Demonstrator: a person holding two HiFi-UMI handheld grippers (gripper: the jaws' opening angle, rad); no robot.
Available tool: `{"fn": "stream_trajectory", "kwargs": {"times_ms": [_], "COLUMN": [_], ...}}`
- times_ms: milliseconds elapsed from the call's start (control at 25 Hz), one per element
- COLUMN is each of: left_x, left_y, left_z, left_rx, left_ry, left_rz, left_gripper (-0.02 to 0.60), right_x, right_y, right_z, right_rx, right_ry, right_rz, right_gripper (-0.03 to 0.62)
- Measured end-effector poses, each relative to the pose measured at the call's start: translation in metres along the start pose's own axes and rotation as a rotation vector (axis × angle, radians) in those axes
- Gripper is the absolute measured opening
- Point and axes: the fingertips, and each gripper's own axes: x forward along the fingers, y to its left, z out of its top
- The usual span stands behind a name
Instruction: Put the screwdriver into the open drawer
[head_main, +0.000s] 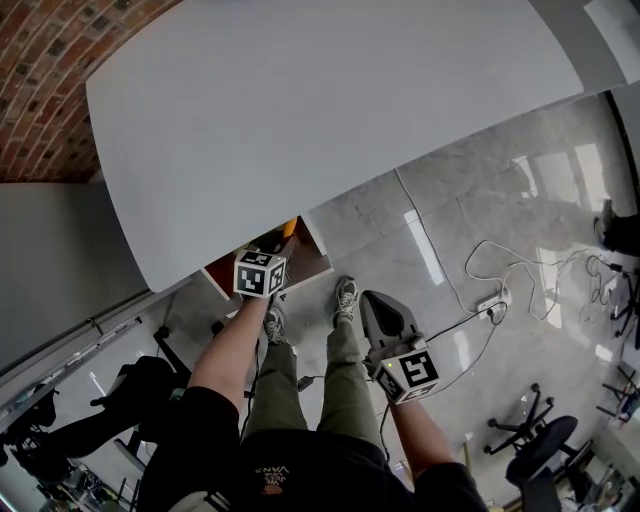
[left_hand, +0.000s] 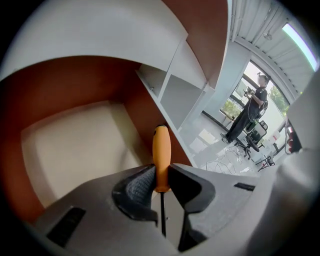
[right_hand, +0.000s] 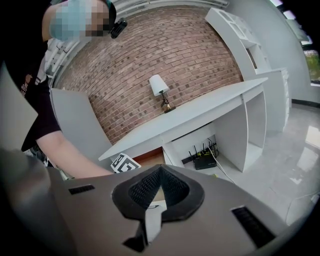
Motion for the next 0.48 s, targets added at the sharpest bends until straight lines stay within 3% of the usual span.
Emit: {"fn": "stream_trajectory", "kwargs": {"times_ms": [480], "left_x": [0.026], "left_y": [0.015], "left_z": [-0.023], "left_rx": [-0.044], "left_ry": [0.154], "left_rz": [0.029], "left_gripper": [0.083], "right_x": [-0.004], "right_y": [-0.017], "right_z": [-0.013], "right_rx": [0.006], "right_ry": [0.018], "right_rz": [-0.004], "right_gripper": [-0.005]}}
